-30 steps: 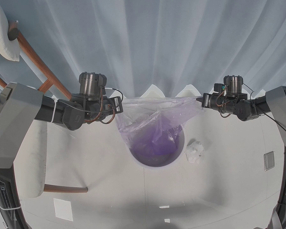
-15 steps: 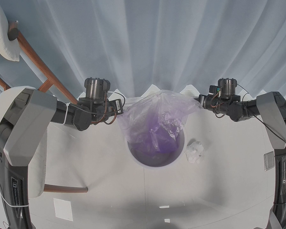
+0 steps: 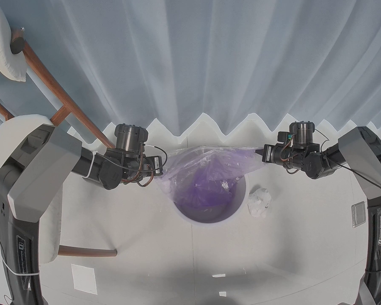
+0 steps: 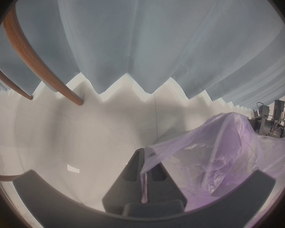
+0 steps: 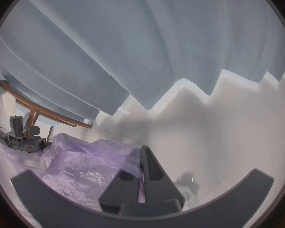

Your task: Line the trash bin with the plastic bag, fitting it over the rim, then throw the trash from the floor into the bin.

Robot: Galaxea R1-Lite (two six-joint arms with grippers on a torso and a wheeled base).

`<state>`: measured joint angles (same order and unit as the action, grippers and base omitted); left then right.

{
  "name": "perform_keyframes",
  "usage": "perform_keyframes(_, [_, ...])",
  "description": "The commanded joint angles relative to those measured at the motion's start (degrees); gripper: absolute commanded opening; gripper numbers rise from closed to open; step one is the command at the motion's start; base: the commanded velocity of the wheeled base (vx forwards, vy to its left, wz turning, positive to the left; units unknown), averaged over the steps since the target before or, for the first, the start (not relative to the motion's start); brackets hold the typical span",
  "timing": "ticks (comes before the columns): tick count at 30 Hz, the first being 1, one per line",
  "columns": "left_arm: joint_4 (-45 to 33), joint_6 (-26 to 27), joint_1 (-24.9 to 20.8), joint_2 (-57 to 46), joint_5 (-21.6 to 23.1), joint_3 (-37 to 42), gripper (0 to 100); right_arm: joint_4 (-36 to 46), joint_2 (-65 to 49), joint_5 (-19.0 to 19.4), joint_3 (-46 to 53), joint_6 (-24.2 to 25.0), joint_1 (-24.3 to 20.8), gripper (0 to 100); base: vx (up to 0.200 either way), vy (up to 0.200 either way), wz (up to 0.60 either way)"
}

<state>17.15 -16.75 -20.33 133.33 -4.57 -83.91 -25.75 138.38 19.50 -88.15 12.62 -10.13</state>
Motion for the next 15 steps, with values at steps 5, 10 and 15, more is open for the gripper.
perform_keyframes(5, [3.3, 0.1, -0.8, -3.1, 3.1, 2.6, 0, -12.4, -5.3, 3.5, 10.9, 2.9, 0.4, 0, 0.0, 0.0, 0.0])
perform_keyframes(10, [2.9, 0.1, -0.7, -5.3, 3.6, 5.8, 100, -13.5, -9.3, 3.9, 20.5, 2.9, 0.5, 100, 0.0, 0.0, 0.0])
perform_keyframes(15, [4.4, 0.1, -0.2, -5.7, 4.0, 8.0, 100, -21.0, -12.5, 3.7, 27.4, 6.2, 0.4, 100, 0.0, 0.0, 0.0])
